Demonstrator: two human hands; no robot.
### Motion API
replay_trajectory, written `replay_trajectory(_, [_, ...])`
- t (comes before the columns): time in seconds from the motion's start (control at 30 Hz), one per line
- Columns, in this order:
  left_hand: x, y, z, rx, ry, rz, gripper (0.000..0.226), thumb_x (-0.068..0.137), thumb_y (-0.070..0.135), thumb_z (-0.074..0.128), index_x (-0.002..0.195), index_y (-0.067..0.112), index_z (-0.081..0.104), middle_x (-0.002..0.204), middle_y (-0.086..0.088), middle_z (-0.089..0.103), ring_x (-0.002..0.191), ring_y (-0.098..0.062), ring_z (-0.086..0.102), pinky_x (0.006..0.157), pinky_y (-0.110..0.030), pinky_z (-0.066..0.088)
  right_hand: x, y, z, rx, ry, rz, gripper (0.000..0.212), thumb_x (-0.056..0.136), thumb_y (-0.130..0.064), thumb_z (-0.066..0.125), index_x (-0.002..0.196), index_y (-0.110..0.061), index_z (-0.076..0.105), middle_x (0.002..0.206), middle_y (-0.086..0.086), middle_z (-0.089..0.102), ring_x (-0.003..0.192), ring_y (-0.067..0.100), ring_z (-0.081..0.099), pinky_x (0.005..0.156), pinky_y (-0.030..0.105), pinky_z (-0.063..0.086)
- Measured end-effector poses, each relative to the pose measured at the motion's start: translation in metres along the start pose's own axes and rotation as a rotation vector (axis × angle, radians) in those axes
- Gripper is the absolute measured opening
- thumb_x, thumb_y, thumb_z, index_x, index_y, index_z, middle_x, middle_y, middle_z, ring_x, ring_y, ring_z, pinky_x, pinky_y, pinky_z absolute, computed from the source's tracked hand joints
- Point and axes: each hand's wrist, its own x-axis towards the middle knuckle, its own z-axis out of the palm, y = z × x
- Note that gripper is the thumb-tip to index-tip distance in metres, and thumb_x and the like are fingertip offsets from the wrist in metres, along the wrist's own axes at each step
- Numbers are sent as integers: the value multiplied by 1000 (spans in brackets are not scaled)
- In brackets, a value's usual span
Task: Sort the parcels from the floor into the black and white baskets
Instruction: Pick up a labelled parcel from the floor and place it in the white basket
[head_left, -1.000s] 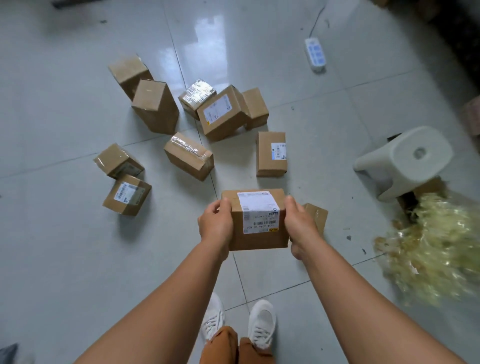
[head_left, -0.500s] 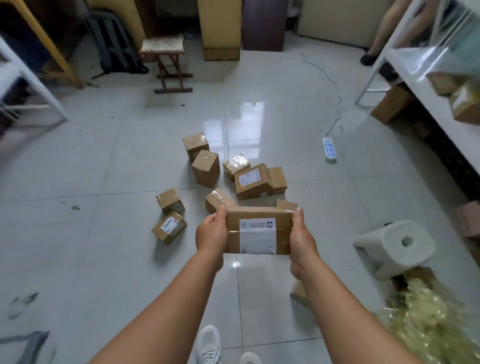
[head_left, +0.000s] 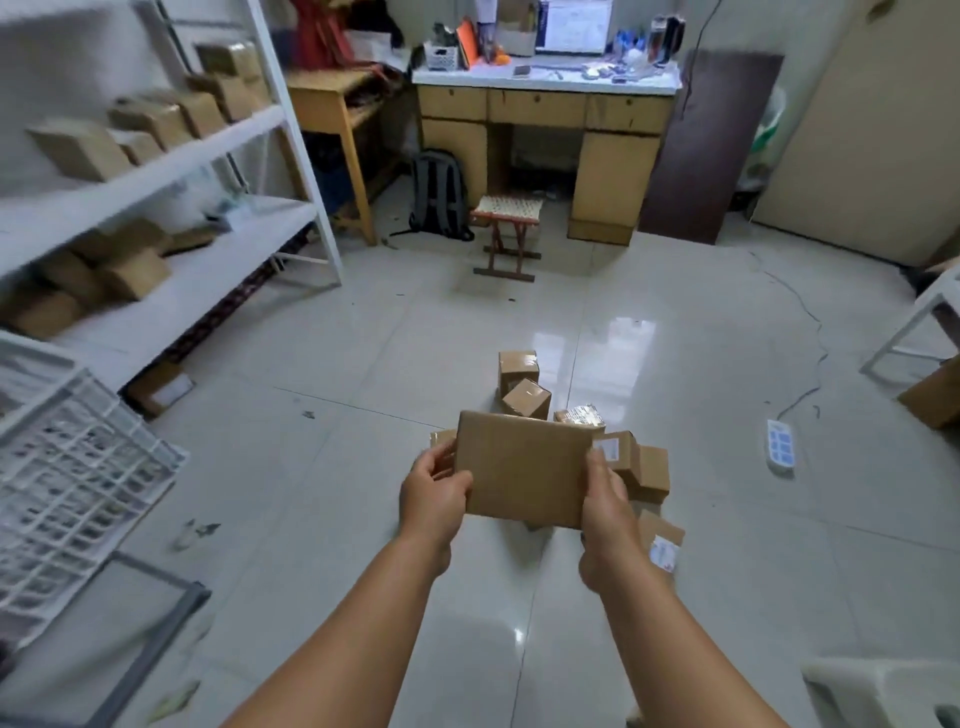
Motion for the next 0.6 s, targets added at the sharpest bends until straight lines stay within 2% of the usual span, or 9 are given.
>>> replay_trajectory(0.1, [-8,7,-38,-33,43,28,47,83,-11,48,117,21,54,108,3,61,103,-17,59,74,-28,52,-13,7,33,-11,-75,-25,53,79,-77,45,112,-36,52,123,0,57,115,25,53,83,35,41])
replay_trajectory(0.17, [-13,10,-63,-77,74,38,44,83,-12,50,113,20,53,104,7,60,102,-16,58,64,-19,47,-26,8,54,-66,-117,-36,62,64,-90,43,103,-43,55,125,1,55,119,27,50,96,42,42])
replay_trajectory(0.23, [-17,11,-87,-130,119,52,40,83,-10,55,111,18,53,102,9,60,102,-16,59,64,-18,46,-43,3,75,-77,-165,-38,48,80,-76,45,107,-37,53,121,1,55,116,22,50,100,41,42])
replay_trajectory(0.3, [-19,11,-111,-186,183,71,34,84,-4,61,107,19,54,104,8,61,102,-19,60,75,-24,49,-57,1,96,-72,-216,-62,38,94,-55,44,118,-27,50,110,-3,55,108,16,51,87,31,42])
replay_trajectory(0.4, [-24,11,-150,-234,281,118,28,85,6,64,107,22,57,108,5,63,98,-14,61,81,-28,48,-80,6,133,-101,-317,-97,34,97,-50,43,119,-25,49,110,-4,56,93,10,53,64,27,42])
replay_trajectory(0.47, [-28,9,-178,-256,339,154,28,87,10,64,110,25,59,112,3,65,98,-12,62,83,-27,49,-98,15,158,-148,-368,-126,38,93,-56,45,117,-28,55,117,-3,57,100,11,55,70,29,45])
replay_trajectory(0.53, [-35,8,-209,-269,377,183,32,88,14,63,118,26,59,116,2,65,102,-14,63,89,-30,50,-117,25,180,-199,-400,-161,36,93,-54,48,119,-31,59,121,-4,57,111,14,53,90,37,45])
replay_trajectory(0.57, [-39,8,-225,-279,389,192,36,89,15,63,123,26,59,117,1,65,102,-15,64,90,-30,50,-128,29,191,-217,-421,-175,31,96,-48,48,120,-33,58,118,-6,57,111,14,51,94,34,41])
replay_trajectory(0.6, [-44,7,-241,-289,400,198,38,90,15,62,126,24,57,117,0,66,102,-15,64,90,-30,50,-139,33,201,-225,-455,-189,26,98,-42,47,121,-34,56,114,-8,56,108,13,50,93,30,37])
